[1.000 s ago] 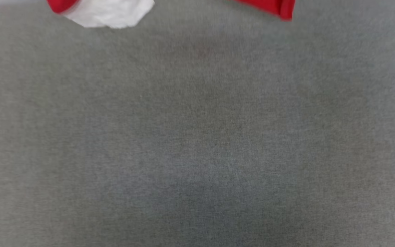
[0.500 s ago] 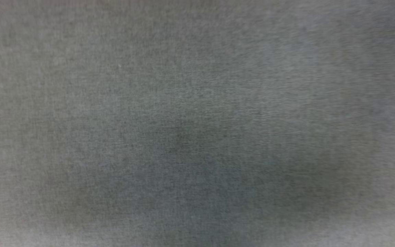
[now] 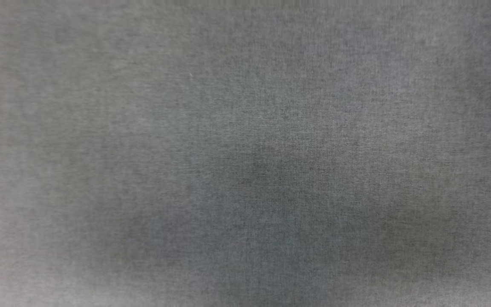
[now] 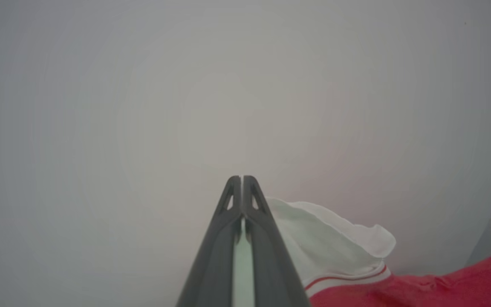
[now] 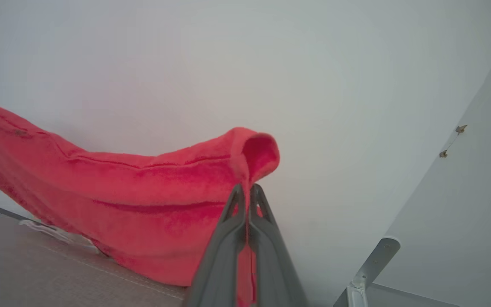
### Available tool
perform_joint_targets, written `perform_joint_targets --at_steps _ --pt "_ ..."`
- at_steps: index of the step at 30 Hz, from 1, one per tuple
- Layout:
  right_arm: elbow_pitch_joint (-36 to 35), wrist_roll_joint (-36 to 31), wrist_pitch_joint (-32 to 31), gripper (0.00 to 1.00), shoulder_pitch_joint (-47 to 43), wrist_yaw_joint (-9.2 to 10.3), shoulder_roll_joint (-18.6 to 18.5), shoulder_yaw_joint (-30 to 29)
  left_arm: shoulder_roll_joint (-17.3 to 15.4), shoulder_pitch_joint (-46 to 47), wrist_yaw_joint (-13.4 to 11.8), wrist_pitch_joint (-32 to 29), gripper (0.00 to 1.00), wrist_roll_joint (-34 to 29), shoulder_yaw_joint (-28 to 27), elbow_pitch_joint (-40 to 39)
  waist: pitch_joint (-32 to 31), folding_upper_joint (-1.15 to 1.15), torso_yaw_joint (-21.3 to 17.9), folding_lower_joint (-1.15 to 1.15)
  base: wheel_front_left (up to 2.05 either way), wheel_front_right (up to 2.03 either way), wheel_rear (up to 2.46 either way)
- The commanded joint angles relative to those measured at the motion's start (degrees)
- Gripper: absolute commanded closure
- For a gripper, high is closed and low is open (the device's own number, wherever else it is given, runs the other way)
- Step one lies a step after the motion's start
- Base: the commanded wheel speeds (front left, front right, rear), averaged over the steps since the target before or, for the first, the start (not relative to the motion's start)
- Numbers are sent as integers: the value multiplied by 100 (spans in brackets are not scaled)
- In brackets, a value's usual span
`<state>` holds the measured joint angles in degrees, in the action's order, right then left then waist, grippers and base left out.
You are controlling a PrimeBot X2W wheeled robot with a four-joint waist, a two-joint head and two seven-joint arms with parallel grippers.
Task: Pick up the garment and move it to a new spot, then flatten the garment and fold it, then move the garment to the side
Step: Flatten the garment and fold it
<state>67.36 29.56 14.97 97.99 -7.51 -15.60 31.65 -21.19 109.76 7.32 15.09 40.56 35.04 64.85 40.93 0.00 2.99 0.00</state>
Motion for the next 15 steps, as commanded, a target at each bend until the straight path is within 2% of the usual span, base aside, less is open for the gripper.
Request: perform_joint_targets --at_steps 1,8,15 --pt "-20 111 23 100 -220 4 -4 54 28 -219 18 0 100 92 38 15 -507 0 110 0 0 0 0" --pt "-381 607 -176 100 -1133 4 -309 544 -155 -1290 21 -320 100 490 496 -417 -1490 0 169 0 0 0 0" --pt "-1313 1428 -557 100 -2477 4 -809 1135 -649 -2813 21 -764 100 1004 940 -1286 -2433 0 204 0 0 0 0"
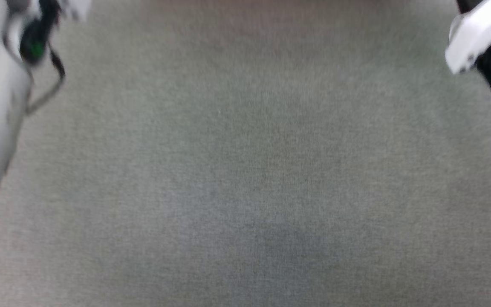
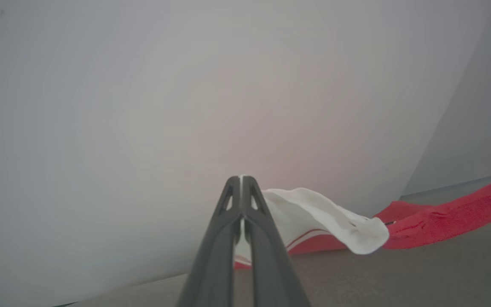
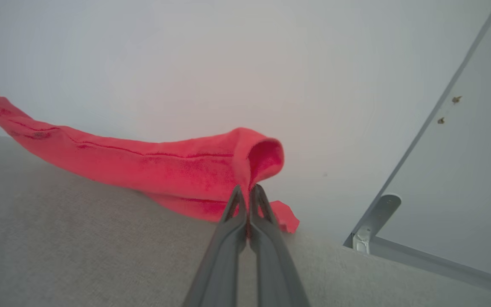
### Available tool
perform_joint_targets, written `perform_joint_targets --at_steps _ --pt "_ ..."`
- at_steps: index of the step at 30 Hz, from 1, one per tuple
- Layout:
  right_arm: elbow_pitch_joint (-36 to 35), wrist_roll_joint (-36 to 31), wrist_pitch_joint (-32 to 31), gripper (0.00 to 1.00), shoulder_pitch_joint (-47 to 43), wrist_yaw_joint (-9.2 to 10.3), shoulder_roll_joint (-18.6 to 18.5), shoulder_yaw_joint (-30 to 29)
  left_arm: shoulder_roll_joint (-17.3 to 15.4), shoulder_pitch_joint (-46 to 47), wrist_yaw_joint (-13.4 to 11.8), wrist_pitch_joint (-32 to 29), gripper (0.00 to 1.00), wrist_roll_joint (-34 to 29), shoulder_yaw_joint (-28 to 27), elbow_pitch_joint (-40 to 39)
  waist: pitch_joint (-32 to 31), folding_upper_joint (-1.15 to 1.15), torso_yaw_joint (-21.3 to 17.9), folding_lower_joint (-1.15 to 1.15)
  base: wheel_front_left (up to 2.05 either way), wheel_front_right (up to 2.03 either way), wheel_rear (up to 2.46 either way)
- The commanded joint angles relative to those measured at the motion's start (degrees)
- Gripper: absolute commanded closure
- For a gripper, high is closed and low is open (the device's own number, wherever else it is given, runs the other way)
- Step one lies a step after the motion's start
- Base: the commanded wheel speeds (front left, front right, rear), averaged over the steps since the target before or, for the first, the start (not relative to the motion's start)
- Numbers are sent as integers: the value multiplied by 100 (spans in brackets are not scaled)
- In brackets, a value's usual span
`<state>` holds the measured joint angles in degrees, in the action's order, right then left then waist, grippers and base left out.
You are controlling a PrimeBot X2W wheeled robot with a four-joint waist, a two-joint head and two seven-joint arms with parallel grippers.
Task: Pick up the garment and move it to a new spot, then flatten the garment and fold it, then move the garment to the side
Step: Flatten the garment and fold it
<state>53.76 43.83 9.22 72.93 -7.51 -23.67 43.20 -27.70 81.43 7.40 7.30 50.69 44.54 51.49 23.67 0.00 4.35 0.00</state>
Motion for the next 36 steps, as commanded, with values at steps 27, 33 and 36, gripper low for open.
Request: perform_joint_targets --at_steps 27,33,36 --pt "-3900 1161 -134 100 -5154 4 -2722 148 -2740 -7330 -3157 -404 100 2001 326 -7152 -1457 0 178 0 0 0 0" --pt "-4389 1207 -181 100 -6108 4 -2911 -296 -2793 -7966 -3521 -322 100 2390 340 -7551 -1324 0 184 0 0 0 0" --pt "-4651 1271 -198 100 -6557 4 -2959 -549 -2838 -8211 -3655 -248 100 2607 266 -7702 -1261 0 164 0 0 0 0"
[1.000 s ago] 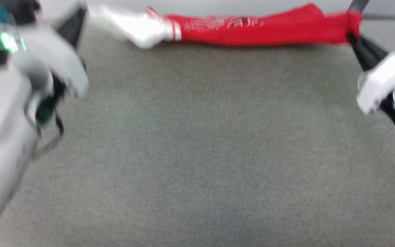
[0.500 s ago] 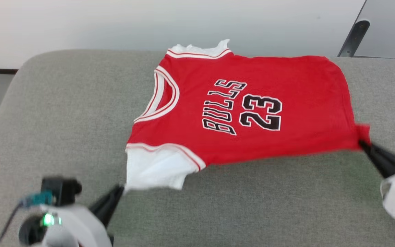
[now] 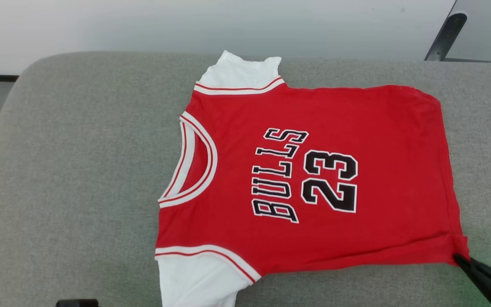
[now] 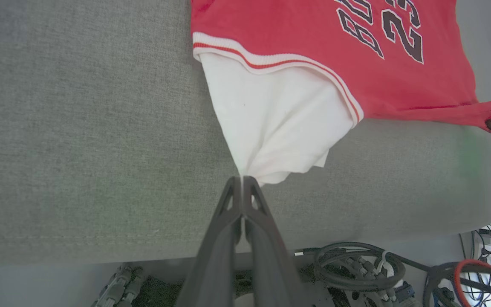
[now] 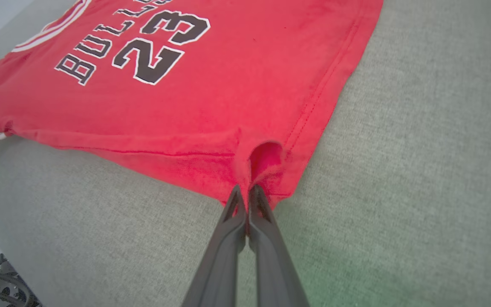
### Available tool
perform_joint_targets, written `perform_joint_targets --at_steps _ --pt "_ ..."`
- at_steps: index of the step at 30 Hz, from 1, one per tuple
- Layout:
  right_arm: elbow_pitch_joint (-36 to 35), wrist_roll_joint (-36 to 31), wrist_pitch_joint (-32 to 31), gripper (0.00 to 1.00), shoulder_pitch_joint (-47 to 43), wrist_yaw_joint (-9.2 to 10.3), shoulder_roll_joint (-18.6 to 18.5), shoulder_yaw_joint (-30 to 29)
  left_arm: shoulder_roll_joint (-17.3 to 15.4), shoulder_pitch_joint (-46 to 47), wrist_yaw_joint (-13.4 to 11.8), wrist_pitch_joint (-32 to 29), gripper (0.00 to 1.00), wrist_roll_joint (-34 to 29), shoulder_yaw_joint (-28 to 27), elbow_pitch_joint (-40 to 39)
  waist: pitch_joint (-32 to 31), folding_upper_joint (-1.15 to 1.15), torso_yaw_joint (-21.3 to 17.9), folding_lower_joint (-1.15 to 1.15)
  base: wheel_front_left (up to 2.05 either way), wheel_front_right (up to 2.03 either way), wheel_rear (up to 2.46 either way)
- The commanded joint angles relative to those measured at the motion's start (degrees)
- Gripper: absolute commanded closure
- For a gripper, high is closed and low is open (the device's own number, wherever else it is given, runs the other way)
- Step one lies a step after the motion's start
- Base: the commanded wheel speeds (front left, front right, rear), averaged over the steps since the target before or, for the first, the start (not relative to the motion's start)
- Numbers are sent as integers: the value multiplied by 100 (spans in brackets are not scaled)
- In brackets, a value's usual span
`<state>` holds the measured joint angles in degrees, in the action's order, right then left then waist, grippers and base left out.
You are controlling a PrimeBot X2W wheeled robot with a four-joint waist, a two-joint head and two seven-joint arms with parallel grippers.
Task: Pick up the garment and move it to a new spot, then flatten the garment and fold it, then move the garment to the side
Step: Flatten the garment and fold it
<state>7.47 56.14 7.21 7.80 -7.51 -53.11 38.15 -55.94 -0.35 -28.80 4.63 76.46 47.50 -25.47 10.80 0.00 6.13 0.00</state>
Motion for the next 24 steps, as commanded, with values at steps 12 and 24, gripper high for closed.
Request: perform_joint_targets --at_steps 12,24 --pt "-988 -299 -696 100 -423 4 126 -1354 -1313 785 -655 -461 100 -468 -632 -921 276 0 -246 0 0 0 0" --pt "-891 -1111 -2364 100 716 4 796 -1895 -674 3571 778 -2524 100 -1766 -301 303 503 0 -313 0 0 0 0"
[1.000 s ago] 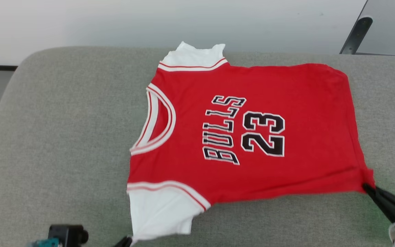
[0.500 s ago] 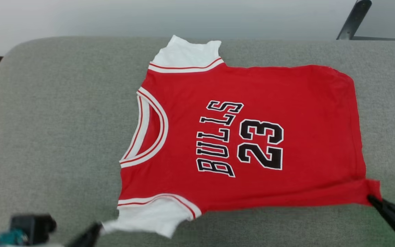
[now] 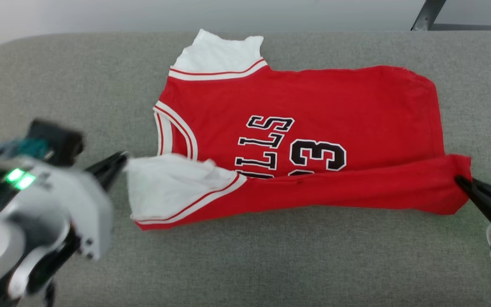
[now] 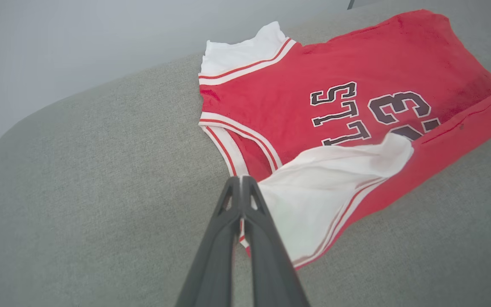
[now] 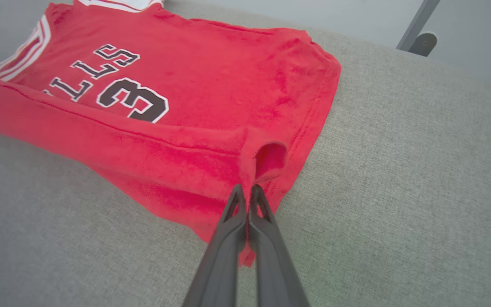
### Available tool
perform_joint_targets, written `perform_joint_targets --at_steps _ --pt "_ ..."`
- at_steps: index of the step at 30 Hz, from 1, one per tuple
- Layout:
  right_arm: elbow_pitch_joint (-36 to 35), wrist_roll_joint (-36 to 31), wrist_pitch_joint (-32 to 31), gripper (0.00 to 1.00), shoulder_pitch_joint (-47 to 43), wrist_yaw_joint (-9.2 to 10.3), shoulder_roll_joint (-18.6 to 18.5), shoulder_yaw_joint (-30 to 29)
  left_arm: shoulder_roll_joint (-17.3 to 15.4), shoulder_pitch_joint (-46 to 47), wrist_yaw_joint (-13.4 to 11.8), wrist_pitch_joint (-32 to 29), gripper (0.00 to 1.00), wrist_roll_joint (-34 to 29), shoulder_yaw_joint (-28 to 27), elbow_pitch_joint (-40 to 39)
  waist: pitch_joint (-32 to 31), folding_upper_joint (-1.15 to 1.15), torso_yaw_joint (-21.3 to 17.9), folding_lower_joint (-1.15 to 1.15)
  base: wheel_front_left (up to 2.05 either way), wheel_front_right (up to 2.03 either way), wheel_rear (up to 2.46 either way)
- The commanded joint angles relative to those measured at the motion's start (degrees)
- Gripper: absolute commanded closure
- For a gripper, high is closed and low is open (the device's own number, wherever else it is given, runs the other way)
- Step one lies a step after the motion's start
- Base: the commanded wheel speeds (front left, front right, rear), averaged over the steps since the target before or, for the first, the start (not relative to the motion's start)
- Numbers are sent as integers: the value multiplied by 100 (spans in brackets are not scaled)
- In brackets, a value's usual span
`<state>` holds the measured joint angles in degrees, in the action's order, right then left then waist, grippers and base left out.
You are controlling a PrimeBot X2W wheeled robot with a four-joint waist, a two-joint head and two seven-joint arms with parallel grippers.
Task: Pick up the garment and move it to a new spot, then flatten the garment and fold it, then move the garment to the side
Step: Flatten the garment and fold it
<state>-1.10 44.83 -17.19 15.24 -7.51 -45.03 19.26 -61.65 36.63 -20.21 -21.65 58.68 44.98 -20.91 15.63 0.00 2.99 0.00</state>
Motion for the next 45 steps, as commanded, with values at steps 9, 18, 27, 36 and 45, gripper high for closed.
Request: perform_joint_targets --at_steps 9,18,27,36,45 --pt "636 -340 -596 100 857 4 406 218 1381 1250 1111 -642 100 -297 599 2054 319 0 19 0 0 0 0" --pt "1145 -314 -810 100 1290 4 595 388 2054 1646 1668 -795 100 -147 791 3512 478 0 66 0 0 0 0" --pt "1332 -191 -995 62 1538 4 640 656 2310 1762 1699 -897 1 55 732 4029 360 0 128 0 0 0 0" --pt "1380 -162 -870 0 1661 4 543 971 2183 1648 1531 -703 0 10 650 3878 -66 0 167 0 0 0 0" --pt "1059 -607 269 0 1438 4 378 1030 1894 1042 1052 -440 0 219 466 3106 -533 0 93 0 0 0 0"
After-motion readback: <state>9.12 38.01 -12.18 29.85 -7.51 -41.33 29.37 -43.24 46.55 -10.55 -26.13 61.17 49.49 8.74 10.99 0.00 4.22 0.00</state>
